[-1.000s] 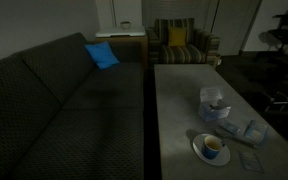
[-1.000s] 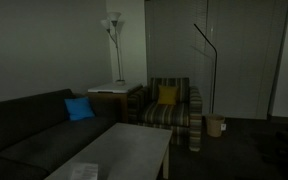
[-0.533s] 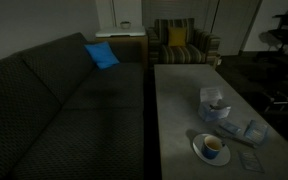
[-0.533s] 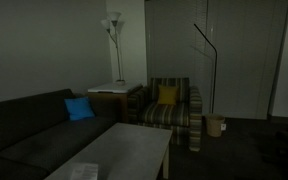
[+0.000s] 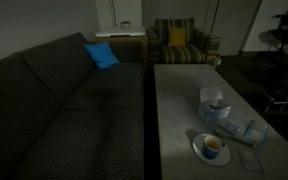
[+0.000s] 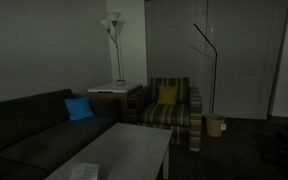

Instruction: Use the spoon to stir in the cup

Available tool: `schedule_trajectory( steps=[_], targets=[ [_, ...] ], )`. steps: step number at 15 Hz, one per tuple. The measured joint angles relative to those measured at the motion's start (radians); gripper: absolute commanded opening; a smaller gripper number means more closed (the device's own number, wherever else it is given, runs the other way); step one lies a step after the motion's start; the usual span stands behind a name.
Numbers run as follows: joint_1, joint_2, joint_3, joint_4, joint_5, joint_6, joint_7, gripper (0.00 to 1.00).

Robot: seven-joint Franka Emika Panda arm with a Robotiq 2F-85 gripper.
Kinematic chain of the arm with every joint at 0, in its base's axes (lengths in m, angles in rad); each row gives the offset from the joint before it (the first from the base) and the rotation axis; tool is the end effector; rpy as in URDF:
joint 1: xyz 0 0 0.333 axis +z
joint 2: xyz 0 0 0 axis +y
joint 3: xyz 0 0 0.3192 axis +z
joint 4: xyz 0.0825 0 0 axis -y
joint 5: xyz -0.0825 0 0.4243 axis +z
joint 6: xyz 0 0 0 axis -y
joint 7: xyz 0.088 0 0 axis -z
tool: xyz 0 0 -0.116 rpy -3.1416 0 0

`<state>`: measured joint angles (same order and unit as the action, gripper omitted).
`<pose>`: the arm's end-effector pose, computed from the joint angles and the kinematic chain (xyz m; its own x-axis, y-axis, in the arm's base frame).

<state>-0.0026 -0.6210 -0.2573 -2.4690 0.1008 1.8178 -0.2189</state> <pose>0.3873 -0.0968 0.4792 0.9998 -0.0186 0.0036 -0.0171 -0.9687 -0.2477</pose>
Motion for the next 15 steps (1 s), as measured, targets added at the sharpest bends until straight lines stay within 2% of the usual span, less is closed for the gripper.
schedule_trajectory(
  steps=[2,4,6,8,10,15],
  targets=[
    [0.001,-0.014,0.043,-0.001,0.0,0.022,0.0,1.0],
    [0.016,-0.046,0.126,-0.008,0.0,0.062,0.017,1.0],
    [0.048,-0.076,0.204,-0.021,0.004,0.116,0.051,1.0],
    [0.089,-0.088,0.248,-0.04,0.017,0.186,0.065,1.0],
    [0.126,-0.082,0.251,-0.056,0.031,0.238,0.049,1.0],
    [0.124,-0.087,0.252,-0.056,0.029,0.24,0.054,1.0]
  ],
)
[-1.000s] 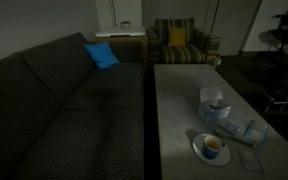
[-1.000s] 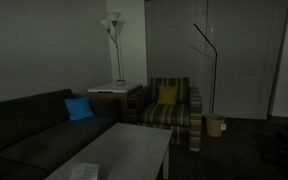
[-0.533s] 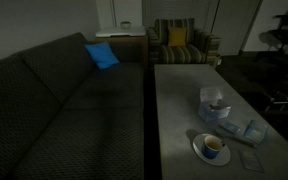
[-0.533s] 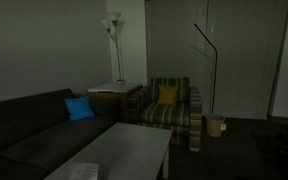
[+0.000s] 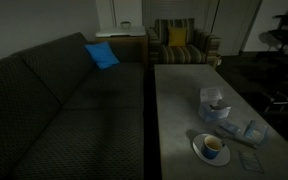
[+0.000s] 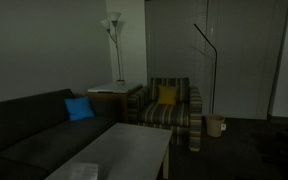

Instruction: Use the spoon to stir in the cup

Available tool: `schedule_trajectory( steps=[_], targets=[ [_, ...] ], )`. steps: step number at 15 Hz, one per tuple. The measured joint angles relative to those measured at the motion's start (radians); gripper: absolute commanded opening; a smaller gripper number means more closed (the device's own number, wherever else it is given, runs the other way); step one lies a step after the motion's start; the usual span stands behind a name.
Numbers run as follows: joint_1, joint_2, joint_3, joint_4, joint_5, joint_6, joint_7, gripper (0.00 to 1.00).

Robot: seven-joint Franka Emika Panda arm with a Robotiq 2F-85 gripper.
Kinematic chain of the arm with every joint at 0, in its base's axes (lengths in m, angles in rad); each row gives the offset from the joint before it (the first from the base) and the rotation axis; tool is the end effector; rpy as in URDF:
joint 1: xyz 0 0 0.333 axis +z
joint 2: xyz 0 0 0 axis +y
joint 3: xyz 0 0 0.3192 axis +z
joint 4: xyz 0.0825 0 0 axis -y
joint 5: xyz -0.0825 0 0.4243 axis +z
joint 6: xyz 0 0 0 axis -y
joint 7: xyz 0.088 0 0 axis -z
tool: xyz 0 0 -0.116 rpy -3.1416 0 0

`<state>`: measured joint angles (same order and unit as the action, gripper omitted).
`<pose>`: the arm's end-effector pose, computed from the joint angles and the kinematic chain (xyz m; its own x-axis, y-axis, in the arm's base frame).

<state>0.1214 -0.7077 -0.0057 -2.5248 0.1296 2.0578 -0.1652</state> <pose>0.3964 0.0539 0.5146 0.9436 0.2142 0.2524 0.2430 -0.9660 -0.0887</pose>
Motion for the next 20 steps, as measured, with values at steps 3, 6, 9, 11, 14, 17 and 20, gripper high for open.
schedule_trajectory(
  steps=[3,6,9,11,14,17,20],
  targets=[
    [0.0,0.028,0.003,-0.008,-0.004,0.034,0.004,1.0],
    [-0.008,0.129,-0.008,-0.034,-0.004,0.15,0.008,1.0],
    [-0.012,0.29,-0.034,-0.038,-0.002,0.28,0.001,1.0],
    [-0.012,0.407,-0.056,-0.027,0.006,0.345,-0.022,1.0],
    [-0.015,0.674,-0.072,0.078,0.051,0.378,-0.081,1.0],
    [-0.021,0.75,-0.07,0.117,0.064,0.372,-0.096,1.0],
    [-0.026,0.815,-0.067,0.155,0.067,0.373,-0.102,1.0]
  ],
)
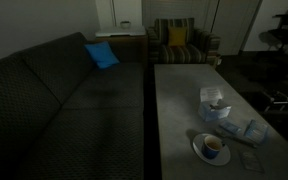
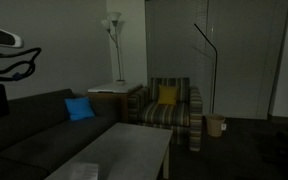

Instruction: Use the spoon to stir in the cup

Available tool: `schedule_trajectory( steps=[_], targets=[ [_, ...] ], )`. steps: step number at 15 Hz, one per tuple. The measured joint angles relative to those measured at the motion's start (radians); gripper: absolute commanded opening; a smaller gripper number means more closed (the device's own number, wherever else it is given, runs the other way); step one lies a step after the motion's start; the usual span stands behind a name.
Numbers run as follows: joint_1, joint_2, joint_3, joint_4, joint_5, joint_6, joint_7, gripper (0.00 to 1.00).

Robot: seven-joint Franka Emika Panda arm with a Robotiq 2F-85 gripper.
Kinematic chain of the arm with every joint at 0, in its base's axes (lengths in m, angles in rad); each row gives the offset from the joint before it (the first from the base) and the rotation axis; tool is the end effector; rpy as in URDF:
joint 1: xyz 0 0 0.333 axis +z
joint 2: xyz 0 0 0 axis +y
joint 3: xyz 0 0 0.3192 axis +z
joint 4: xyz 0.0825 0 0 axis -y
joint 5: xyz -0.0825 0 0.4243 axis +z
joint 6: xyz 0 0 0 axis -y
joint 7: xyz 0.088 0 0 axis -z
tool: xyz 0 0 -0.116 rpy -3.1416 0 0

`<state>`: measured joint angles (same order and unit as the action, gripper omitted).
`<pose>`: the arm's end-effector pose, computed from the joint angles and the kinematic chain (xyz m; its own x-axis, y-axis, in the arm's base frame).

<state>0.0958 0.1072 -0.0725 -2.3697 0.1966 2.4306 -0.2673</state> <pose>0.5254 0.0135 0.2388 0.9900 0.1396 -0.0221 0.1359 -0.9830 -0.1231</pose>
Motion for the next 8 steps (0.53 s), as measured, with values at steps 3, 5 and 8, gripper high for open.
schedule_trajectory(
  steps=[3,5,8],
  targets=[
    [0.0,0.005,0.001,0.008,0.0,0.0,0.0,1.0],
    [-0.001,0.005,0.001,0.008,0.0,0.0,0.0,1.0],
    [-0.001,0.005,0.001,0.009,0.0,0.0,0.0,1.0]
  ],
)
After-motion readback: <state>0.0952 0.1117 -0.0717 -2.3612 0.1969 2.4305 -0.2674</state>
